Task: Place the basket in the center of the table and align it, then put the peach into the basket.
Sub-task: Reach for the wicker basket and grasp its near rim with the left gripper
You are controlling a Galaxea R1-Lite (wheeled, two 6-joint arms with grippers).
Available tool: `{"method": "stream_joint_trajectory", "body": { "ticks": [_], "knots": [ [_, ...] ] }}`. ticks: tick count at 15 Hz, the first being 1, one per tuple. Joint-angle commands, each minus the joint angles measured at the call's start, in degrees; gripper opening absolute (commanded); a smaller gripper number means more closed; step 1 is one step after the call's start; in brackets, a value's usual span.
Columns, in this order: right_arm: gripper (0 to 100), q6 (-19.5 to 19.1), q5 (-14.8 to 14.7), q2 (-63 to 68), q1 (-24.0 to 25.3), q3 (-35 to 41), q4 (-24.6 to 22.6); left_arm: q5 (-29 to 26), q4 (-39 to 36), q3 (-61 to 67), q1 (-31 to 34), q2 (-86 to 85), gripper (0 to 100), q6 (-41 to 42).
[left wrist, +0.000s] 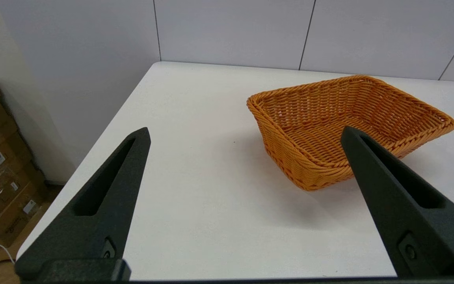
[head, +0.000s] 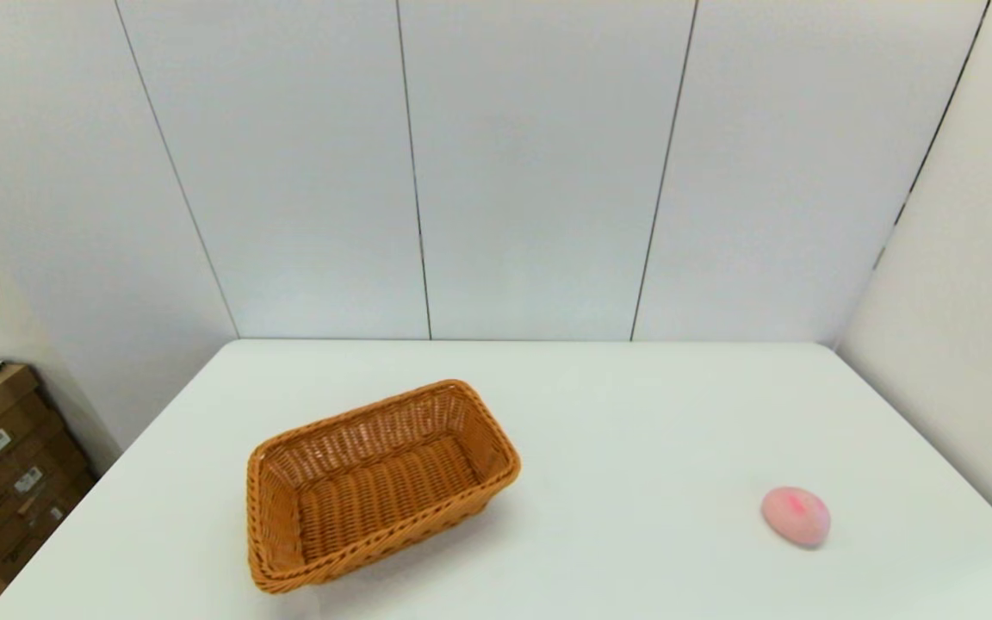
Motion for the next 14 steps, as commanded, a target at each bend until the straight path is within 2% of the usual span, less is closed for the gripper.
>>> {"method": "stream_joint_trajectory", "body": {
  "ticks": [1, 5, 8, 10, 14],
  "knots": [
    [100, 0.0, 0.0, 0.1, 0.0, 0.0, 0.0, 0.0, 0.0, 0.0, 0.0, 0.0, 100, 0.0],
    [100, 0.0, -0.1, 0.1, 0.0, 0.0, 0.1, 0.1, -0.2, 0.0, 0.0, 0.0, 100, 0.2],
    [100, 0.0, -0.1, 0.1, 0.0, 0.0, 0.1, -1.7, 3.3, -9.9, -0.1, 2.2, 100, -0.2],
    [100, -0.2, -0.1, 0.1, 0.0, -0.1, 0.3, -2.5, 7.0, -20.3, 0.0, 13.9, 100, -3.9],
    [100, -0.1, -0.1, 0.1, 0.0, -0.1, 0.1, -2.9, 17.3, -37.9, 0.0, 52.1, 100, -15.7]
  ]
}}
